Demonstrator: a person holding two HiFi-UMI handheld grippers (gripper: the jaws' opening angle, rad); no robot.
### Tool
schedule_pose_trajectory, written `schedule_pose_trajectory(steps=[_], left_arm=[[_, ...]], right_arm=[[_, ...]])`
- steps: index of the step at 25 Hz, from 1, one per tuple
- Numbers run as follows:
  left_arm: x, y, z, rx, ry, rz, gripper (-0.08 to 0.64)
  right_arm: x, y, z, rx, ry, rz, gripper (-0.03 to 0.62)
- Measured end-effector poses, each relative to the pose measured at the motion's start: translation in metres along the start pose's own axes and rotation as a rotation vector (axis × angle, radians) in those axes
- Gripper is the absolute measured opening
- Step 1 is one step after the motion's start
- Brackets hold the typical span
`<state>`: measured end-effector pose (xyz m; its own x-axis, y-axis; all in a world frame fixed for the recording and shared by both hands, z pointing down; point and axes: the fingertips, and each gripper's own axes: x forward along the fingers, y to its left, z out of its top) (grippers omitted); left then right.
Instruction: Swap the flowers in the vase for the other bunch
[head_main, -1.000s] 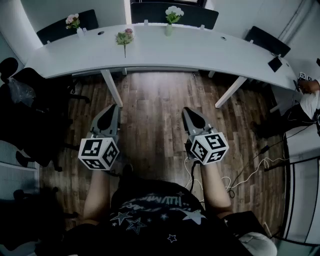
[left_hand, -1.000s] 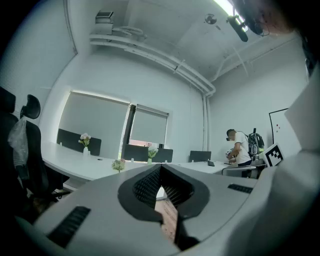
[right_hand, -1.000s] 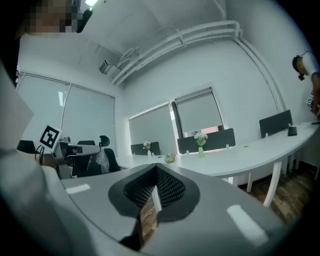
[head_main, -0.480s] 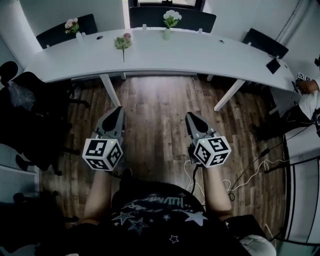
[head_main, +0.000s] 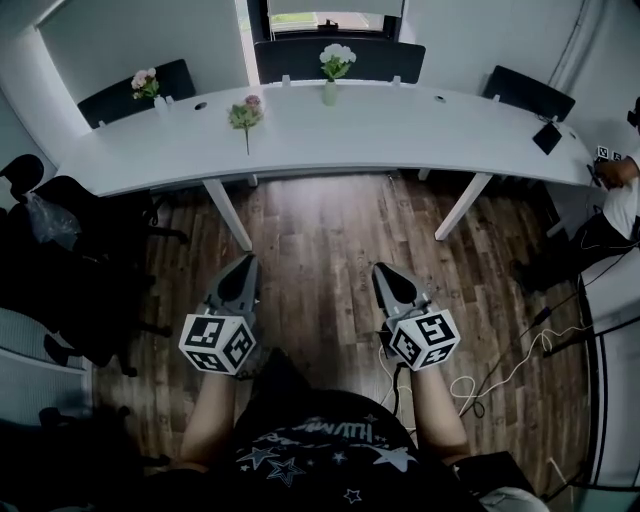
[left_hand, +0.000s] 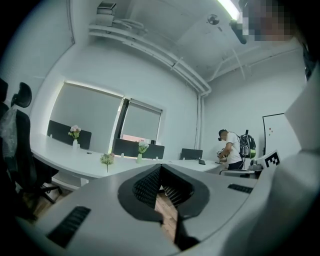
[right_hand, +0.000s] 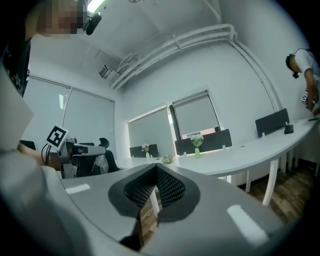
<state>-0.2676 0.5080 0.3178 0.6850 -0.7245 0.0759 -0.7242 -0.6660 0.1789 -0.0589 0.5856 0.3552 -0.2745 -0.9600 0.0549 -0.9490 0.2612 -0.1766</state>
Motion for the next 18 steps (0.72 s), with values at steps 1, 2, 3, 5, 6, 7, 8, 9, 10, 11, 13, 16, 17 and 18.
schedule_pose_trajectory(steps=[1,2,3,5,6,7,8,9,10,11,13,16,17,18], left_arm=[[0.003,0.000,0.000,0.014,0.004,-0.004,0.008],[0.007,0.001,0.001,0.027,0.007,-0.008,0.008],[0.012,0.003,0.001,0.036,0.008,-0.015,0.008],[0.024,0.009,0.001,0.038,0.007,-0.032,0.008],[0.032,0.013,0.001,0.031,0.007,-0.040,0.008],[0.040,0.018,0.000,0.020,0.007,-0.047,0.008],[0.050,0.024,-0.001,0.008,0.008,-0.052,0.008],[0.059,0.030,-0.001,-0.003,0.010,-0.057,0.008],[0.069,0.036,-0.001,-0.010,0.012,-0.061,0.008],[0.079,0.043,-0.002,-0.015,0.015,-0.065,0.008],[0.102,0.059,-0.004,-0.019,0.024,-0.074,0.008],[0.136,0.090,-0.004,-0.021,0.035,-0.080,0.008],[0.147,0.101,-0.001,-0.024,0.035,-0.081,0.008],[0.159,0.112,0.003,-0.027,0.033,-0.082,0.008]], right_arm=[[0.002,-0.003,-0.002,-0.001,0.005,-0.010,0.002],[0.004,-0.006,-0.003,-0.005,0.009,-0.025,0.002],[0.008,-0.010,-0.003,-0.009,0.011,-0.042,0.002],[0.016,-0.017,-0.003,-0.010,0.015,-0.066,0.002],[0.021,-0.021,-0.003,-0.006,0.017,-0.073,0.002],[0.027,-0.024,-0.004,-0.001,0.020,-0.076,0.003],[0.034,-0.028,-0.004,0.006,0.023,-0.079,0.002],[0.041,-0.033,-0.005,0.013,0.029,-0.081,0.002],[0.050,-0.039,-0.006,0.018,0.037,-0.087,0.003],[0.061,-0.046,-0.007,0.020,0.046,-0.097,0.003],[0.084,-0.062,-0.008,0.028,0.053,-0.124,0.003],[0.126,-0.078,-0.006,0.050,0.045,-0.147,0.003],[0.140,-0.081,-0.004,0.052,0.044,-0.149,0.003],[0.155,-0.084,-0.002,0.051,0.044,-0.150,0.003]])
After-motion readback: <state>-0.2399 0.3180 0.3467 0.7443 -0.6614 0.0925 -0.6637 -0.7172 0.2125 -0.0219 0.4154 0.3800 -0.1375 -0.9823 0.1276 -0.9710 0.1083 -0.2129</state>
